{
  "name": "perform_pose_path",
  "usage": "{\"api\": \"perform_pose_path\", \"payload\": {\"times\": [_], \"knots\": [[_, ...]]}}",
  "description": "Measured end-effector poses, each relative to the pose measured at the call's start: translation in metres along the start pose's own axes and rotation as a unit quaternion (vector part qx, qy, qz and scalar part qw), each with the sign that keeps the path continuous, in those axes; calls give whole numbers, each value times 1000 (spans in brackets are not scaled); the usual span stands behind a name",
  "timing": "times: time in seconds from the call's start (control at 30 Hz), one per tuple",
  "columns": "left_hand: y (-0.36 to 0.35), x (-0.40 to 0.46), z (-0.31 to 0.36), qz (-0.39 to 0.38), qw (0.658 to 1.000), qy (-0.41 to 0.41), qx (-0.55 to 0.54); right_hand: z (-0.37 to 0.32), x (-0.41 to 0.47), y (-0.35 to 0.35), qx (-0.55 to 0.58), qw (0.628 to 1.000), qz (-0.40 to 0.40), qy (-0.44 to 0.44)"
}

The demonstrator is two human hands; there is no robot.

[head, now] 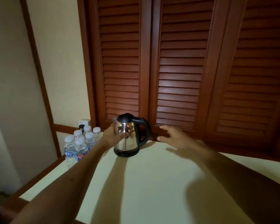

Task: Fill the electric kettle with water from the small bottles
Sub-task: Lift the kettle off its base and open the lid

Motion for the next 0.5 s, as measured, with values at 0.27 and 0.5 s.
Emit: {"api": "perform_pose_path", "payload": {"times": [0.27, 0.5], "knots": [[-24, 13, -60, 83, 993, 40, -71, 13, 48, -59, 185, 981, -12, -62], [-36, 40, -81, 98, 986, 42, -126, 25, 75, -77, 240, 966, 59, -79]]}}
Point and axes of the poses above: each hand's wrist, its own x-axis towards the middle knuckle, its own y-axis out of the back of the hand, z = x × y, the point moved 8 cm from there along x, towards the middle knuckle, and after that the axes turned 10 degrees about -y, right-handed, at the moved point
